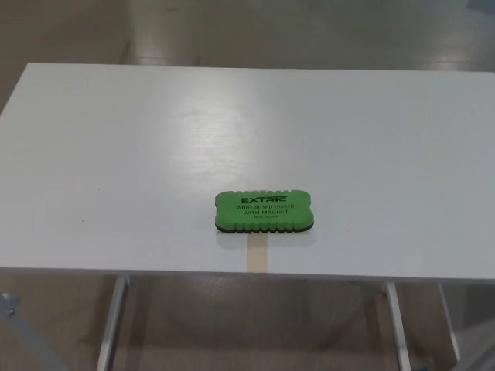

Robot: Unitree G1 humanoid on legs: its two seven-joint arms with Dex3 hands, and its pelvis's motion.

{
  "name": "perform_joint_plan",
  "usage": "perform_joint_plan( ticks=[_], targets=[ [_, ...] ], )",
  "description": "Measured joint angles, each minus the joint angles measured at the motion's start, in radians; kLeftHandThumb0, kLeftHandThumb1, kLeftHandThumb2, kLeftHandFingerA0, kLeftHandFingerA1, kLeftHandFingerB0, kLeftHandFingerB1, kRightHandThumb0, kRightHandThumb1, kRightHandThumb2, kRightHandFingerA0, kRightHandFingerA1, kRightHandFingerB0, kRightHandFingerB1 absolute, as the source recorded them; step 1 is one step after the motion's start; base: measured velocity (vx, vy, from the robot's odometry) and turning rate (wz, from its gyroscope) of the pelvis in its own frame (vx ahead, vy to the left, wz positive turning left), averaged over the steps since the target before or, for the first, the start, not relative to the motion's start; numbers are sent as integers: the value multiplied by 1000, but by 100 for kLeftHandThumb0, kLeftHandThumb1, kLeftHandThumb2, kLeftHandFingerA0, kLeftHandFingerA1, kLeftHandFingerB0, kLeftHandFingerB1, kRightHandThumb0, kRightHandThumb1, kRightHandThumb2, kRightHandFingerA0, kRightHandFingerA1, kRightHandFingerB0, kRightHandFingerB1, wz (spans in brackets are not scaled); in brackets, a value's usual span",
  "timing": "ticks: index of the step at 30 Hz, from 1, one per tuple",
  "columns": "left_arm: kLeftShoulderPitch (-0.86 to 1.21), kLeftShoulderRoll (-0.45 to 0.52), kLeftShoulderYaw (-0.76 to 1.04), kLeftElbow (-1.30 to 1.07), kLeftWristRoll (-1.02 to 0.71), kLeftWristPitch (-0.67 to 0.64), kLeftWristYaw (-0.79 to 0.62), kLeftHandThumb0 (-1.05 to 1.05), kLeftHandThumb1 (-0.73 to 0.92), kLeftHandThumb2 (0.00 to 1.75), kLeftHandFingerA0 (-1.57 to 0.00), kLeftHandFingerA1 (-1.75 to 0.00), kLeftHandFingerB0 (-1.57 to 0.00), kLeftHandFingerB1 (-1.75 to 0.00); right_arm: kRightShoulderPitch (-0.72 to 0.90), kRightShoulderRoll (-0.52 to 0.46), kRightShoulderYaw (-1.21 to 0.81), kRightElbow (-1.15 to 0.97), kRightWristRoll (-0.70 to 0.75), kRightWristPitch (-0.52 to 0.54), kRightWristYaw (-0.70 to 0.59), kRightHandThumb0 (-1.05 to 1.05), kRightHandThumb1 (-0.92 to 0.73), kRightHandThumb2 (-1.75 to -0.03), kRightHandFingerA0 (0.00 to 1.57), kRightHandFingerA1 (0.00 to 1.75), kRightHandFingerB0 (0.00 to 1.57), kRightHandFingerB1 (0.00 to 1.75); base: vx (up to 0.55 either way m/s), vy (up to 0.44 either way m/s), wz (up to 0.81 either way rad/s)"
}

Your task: Use the left hand to press on the green eraser and wipe the desk from center to the left and then back to center.

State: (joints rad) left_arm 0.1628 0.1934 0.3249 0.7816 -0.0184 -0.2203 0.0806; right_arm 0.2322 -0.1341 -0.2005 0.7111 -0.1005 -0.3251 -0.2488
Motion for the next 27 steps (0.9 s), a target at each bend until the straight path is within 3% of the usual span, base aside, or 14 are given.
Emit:
perform_joint_plan(
  ticks=[9, 15, 17, 27],
  targets=[
    [7, -11, 11, 9, -9, -52, 3, -36, 67, 60, -56, -40, -48, -35, 19, 6, -7, -7, 0, -47, -32, -21, -68, -59, 76, 54, 50, 47, 0, 0, 0],
    [26, -4, -23, -3, -35, -82, -91, -38, 64, 61, -80, -46, -60, -39, 21, 6, -6, -9, 0, -58, -33, -21, -69, -60, 75, 54, 49, 47, 0, 0, 0],
    [29, 2, -37, -13, -42, -83, -127, -32, 66, 61, -96, -49, -77, -44, 20, 6, -6, -9, 1, -59, -32, -22, -69, -60, 73, 53, 45, 45, 0, 0, 0],
    [50, 43, -130, -117, -73, -80, -301, -28, 68, 61, -86, -49, -83, -47, 12, 6, -6, -9, 1, -59, -21, -22, -70, -60, 71, 54, 44, 45, 0, 0, 0]
  ],
)
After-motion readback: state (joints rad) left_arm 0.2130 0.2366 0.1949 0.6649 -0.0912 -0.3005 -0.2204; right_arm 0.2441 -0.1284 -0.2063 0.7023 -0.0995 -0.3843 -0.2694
